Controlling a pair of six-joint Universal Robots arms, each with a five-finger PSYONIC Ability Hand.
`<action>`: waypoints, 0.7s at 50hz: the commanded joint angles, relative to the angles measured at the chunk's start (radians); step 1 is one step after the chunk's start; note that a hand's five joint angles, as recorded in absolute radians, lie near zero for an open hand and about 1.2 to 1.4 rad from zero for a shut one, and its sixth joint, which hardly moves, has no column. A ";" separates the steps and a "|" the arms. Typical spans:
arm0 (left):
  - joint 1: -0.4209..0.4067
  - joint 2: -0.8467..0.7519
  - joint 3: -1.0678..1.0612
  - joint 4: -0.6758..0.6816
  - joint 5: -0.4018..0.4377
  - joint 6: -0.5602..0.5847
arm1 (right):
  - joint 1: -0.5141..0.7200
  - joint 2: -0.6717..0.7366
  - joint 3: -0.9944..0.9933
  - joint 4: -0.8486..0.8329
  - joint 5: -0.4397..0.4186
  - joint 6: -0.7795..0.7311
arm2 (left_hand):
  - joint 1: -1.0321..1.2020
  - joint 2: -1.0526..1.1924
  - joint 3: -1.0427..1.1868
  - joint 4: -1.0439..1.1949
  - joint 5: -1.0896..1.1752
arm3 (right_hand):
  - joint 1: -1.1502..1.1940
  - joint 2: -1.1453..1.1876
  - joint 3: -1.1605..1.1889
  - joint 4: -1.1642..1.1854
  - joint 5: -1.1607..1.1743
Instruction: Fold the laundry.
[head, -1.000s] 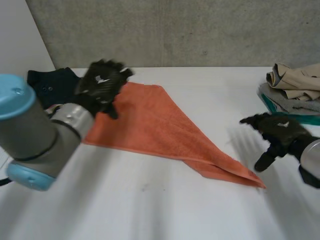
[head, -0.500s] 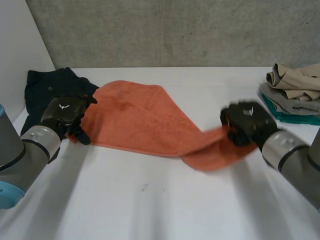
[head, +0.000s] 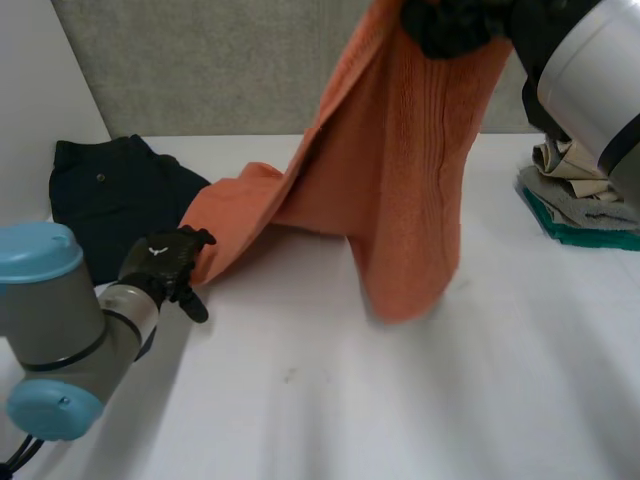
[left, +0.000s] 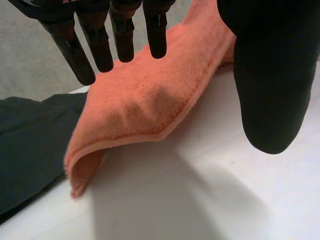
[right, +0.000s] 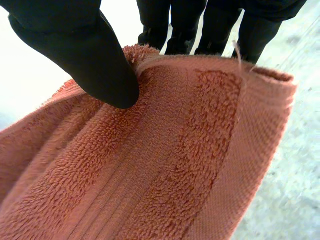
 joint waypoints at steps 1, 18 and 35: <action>-0.068 -0.083 0.060 0.035 -0.047 0.002 | 0.027 -0.005 -0.045 -0.002 0.052 -0.002 | 0.023 0.036 0.038 0.040 0.049 | 0.276 0.221 0.210 0.200 0.225; 0.090 0.085 0.042 0.203 -0.139 0.015 | -0.180 -0.120 0.034 0.126 0.039 -0.081 | 1.094 1.107 1.110 1.112 1.120 | 0.276 0.221 0.210 0.200 0.225; 0.193 0.612 0.151 -0.169 0.237 0.029 | -0.463 -0.013 0.030 0.283 0.016 -0.382 | 1.094 1.107 1.110 1.112 1.120 | 0.276 0.221 0.210 0.200 0.225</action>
